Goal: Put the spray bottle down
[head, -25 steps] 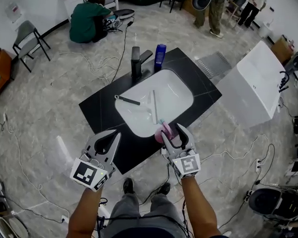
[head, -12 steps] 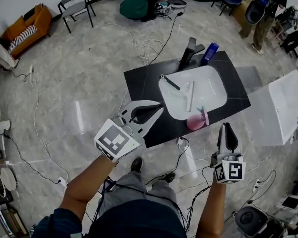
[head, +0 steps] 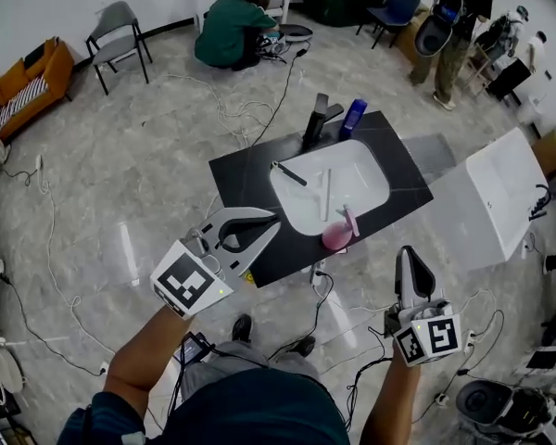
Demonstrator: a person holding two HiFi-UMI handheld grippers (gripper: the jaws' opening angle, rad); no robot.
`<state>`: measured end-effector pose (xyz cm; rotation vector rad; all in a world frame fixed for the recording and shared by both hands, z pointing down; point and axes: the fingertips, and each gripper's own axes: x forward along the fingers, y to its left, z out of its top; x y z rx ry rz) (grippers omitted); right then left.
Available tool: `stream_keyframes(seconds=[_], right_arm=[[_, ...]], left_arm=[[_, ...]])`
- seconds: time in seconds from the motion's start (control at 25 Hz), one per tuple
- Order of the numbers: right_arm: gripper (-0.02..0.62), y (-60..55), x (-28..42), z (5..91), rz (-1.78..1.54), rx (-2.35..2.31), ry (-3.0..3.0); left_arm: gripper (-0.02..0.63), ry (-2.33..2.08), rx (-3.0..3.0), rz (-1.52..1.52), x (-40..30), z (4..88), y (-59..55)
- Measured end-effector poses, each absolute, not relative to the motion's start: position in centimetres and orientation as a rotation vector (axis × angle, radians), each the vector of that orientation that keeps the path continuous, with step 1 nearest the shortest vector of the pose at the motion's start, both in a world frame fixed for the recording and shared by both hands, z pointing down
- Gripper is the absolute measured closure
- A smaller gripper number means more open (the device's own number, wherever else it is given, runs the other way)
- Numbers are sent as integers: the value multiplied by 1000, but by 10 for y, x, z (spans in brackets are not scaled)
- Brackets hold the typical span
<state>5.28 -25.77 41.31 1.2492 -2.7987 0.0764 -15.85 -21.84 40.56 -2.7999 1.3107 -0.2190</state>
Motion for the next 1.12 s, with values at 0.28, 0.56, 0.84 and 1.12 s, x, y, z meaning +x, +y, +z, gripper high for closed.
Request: stream_keyframes(seconds=[0.28,0.56,0.84,1.12], right_arm=[[584,-223,69,372,82,1257,-2792],[584,-199,81,349,52,1257,-2781],[586,-173,94,315,-26,1326,-2808],[588,-158,101,308,-58,1378,-2759]], left_arm=[[601,1240,-2807,-168,-137,366,-202],[601,1175,-2824,-191,-121,356,-191],[601,1093,-2850,-206,-105,346,-174],[601,1058,-2876,-205,-97,346,-162]])
